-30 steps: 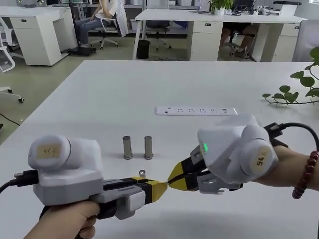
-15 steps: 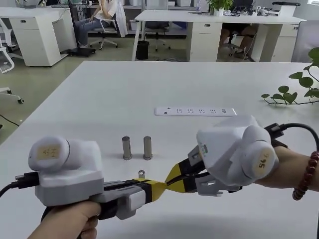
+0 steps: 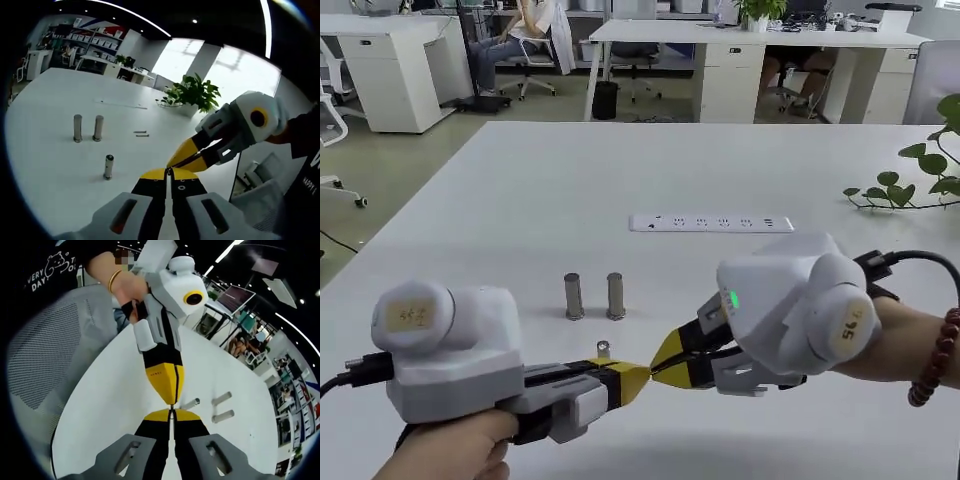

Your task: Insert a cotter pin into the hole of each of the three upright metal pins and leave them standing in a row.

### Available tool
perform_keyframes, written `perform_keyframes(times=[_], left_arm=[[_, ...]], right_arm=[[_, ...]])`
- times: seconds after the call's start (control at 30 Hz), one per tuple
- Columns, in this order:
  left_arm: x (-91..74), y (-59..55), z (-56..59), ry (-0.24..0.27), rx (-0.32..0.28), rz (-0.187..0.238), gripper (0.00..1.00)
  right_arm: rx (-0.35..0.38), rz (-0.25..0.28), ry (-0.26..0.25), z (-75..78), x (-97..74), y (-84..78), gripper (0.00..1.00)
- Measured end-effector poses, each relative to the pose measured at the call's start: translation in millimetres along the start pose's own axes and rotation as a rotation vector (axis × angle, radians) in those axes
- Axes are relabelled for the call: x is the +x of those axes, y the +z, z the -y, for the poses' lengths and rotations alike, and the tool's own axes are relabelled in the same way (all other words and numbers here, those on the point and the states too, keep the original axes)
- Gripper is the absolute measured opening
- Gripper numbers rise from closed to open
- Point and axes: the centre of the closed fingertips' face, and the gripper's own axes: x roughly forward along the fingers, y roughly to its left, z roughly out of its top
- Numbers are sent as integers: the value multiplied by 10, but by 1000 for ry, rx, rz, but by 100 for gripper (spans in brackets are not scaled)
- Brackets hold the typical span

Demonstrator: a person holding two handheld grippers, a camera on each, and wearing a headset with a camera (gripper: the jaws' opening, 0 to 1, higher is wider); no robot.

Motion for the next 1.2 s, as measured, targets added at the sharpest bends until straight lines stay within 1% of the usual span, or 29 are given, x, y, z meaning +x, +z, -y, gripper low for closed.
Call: perform_keyframes(times=[0.13, 0.2, 0.33, 0.4, 0.43, 0.5, 0.57, 0.6, 0.63, 0.67, 0.73, 0.77, 0.8, 0.83, 0.93, 1.0, 1.03, 1.2], left_arm=[[-5, 11, 23, -4, 24, 4, 0], [-8, 3, 26, -8, 39, -1, 0], [-8, -17, 19, -8, 70, -8, 0], [-11, -26, 15, -6, 83, -9, 0], [-13, -33, 6, -8, 93, -9, 0], [-29, -46, 8, -11, 118, -11, 0], [-40, -58, 10, -18, 140, -12, 0], [-51, -70, 11, -22, 156, -12, 0], [-58, -74, 17, -26, 167, -8, 0], [-72, -81, 14, -26, 177, -1, 0], [-92, -89, 7, -36, 184, 14, 0], [-99, -93, 1, -38, 186, 19, 0], [-106, -100, 1, -44, 196, 26, 0], [-111, -106, -1, -45, 200, 29, 0], [-125, -116, 23, -59, 230, 39, 0], [-129, -125, 57, -77, 240, 40, 0], [-121, -128, 71, -92, 255, 44, 0], [-118, -140, 138, -131, 294, 50, 0]], right_arm=[[30, 10, -3, 8, -11, 3, 0], [43, 17, 6, -13, -11, -1, 0], [91, 15, 0, -26, -5, -51, 0], [156, 29, -6, -27, -8, -70, 2], [204, 44, 4, -40, -13, -74, 3], [270, 63, 5, -34, -24, -84, 4], [356, 92, 21, -44, -39, -92, 4], [415, 110, 32, -51, -49, -94, 5], [449, 121, 45, -62, -54, -95, 5], [501, 139, 55, -66, -62, -97, 6], [568, 143, 69, -87, -72, -126, 6], [587, 154, 62, -73, -74, -128, 6], [606, 167, 70, -83, -79, -120, 6], [646, 180, 83, -100, -86, -116, 6], [682, 201, 109, -139, -97, -119, 6], [700, 206, 113, -161, -93, -132, 7], [706, 210, 121, -184, -91, -132, 8], [745, 256, 155, -241, -100, -79, 7]])
